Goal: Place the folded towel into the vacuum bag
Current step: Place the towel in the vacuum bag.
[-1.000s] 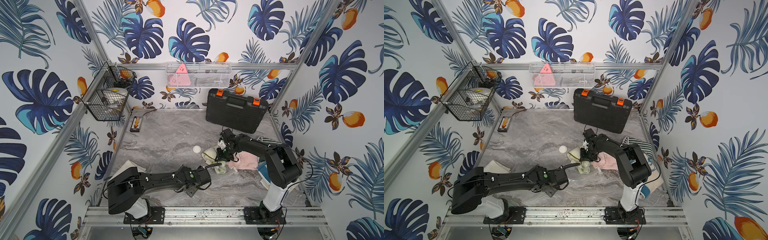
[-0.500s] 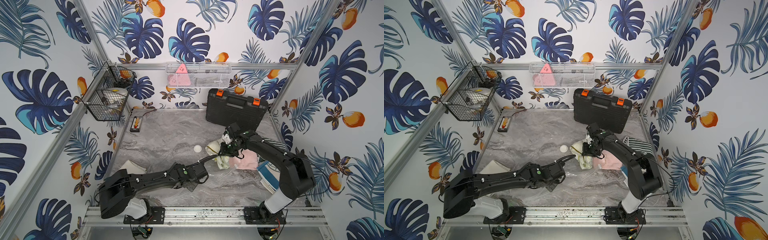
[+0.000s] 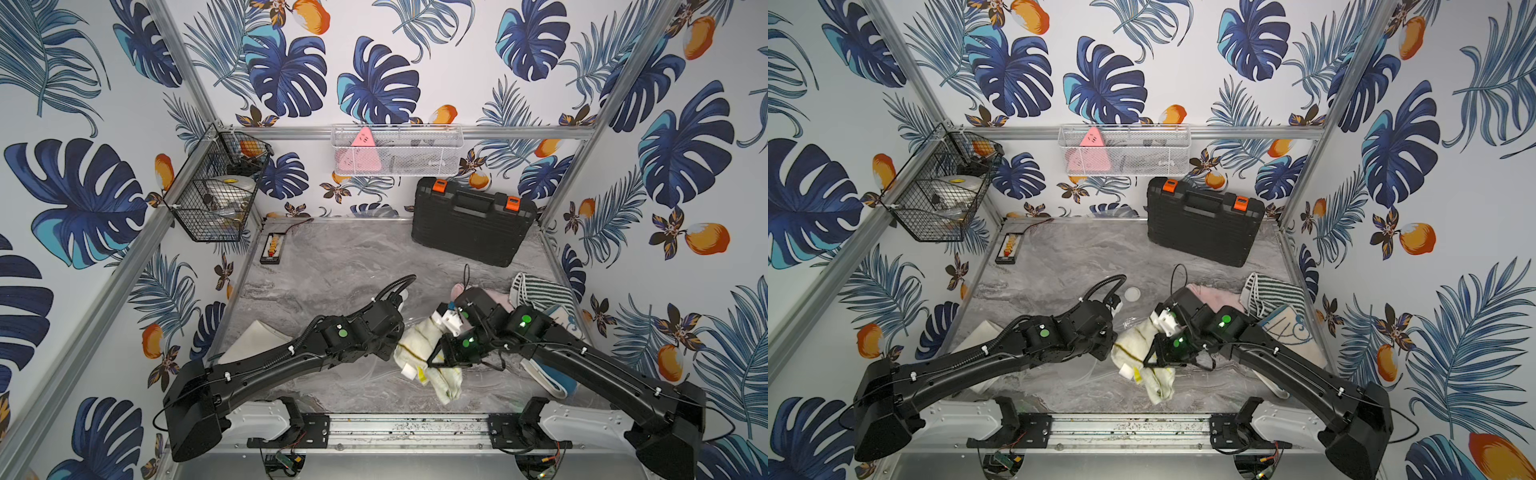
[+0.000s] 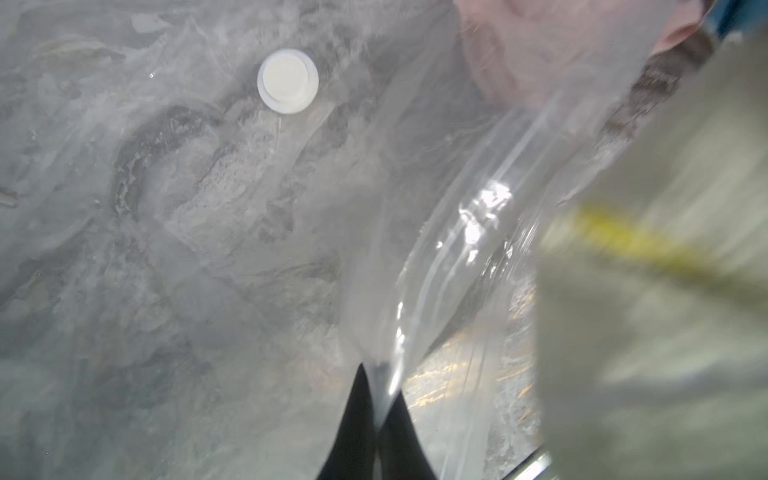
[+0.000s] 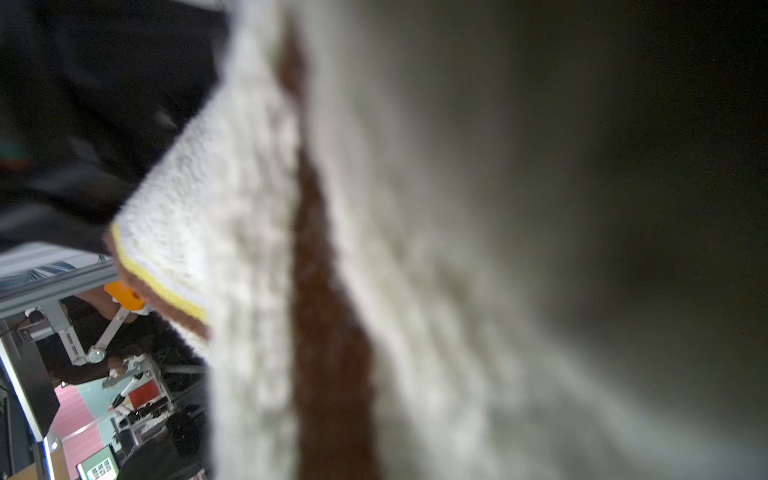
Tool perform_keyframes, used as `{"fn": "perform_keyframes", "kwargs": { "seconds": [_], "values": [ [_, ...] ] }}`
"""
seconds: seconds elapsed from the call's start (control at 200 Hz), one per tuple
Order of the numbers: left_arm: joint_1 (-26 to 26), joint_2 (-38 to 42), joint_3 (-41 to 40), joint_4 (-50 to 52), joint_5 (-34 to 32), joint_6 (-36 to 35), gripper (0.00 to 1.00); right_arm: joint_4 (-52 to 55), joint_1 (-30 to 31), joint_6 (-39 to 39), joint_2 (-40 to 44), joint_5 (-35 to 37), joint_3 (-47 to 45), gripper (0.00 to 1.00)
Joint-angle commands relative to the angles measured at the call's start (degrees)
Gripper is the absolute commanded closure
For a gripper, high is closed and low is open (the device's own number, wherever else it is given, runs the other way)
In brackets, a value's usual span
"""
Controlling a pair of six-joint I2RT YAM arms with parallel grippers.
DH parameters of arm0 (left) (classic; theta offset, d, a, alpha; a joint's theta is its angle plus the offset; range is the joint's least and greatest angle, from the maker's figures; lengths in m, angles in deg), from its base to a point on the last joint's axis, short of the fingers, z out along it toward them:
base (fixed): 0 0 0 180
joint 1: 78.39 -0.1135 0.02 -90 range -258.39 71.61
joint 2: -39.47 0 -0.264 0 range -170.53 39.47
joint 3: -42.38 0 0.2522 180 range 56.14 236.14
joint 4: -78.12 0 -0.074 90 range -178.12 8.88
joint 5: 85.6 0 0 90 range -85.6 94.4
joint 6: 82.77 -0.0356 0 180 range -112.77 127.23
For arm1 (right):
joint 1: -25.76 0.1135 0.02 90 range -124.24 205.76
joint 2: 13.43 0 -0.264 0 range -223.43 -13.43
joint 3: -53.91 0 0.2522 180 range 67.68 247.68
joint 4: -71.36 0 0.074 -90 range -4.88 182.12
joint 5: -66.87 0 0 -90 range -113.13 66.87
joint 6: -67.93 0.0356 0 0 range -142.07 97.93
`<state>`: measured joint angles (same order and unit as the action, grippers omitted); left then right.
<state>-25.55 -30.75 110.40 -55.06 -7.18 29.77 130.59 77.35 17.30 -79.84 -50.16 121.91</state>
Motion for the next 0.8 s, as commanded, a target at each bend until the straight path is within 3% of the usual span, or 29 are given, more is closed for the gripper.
{"fn": "perform_keyframes", "kwargs": {
  "seconds": [0.0, 0.095, 0.29, 0.49, 0.625, 0.736, 0.796],
  "values": [
    [0.08, 2.02, 0.12, -3.34, 1.46, 0.18, 1.0, -15.24, 3.61, 8.0, -5.64, 4.01, -2.34, 0.97],
    [0.95, 4.34, -1.83, -6.02, 2.64, -1.32, 1.0, -20.06, 3.18, 7.92, -13.69, 7.56, -3.08, 0.98],
    [1.65, 9.14, -5.83, -12.98, 6.73, -2.59, 1.0, -27.46, 2.79, 10.43, -22.67, 6.03, -9.63, 0.99],
    [1.92, 8.24, -8.58, -16.77, 8.63, -4.64, 1.0, -28.74, 2.81, 7.31, -22.7, 7.27, -7.35, 0.96],
    [1.92, 8.12, -10.39, -18.43, 9.15, -5.82, 1.0, -31.96, 2.77, 4.44, -24.73, 3.62, -3.03, 0.92],
    [1.94, 8.0, -11.39, -19.73, 9.98, -6.12, 1.0, -35.37, 2.81, 3.51, -29.3, 1.22, 0.13, 0.85],
    [1.92, 7.63, -12.07, -20.15, 9.63, -6.02, 1.0, -34.86, 2.12, 2.95, -32.25, 2.32, 1.58, 0.69]
  ]
}}
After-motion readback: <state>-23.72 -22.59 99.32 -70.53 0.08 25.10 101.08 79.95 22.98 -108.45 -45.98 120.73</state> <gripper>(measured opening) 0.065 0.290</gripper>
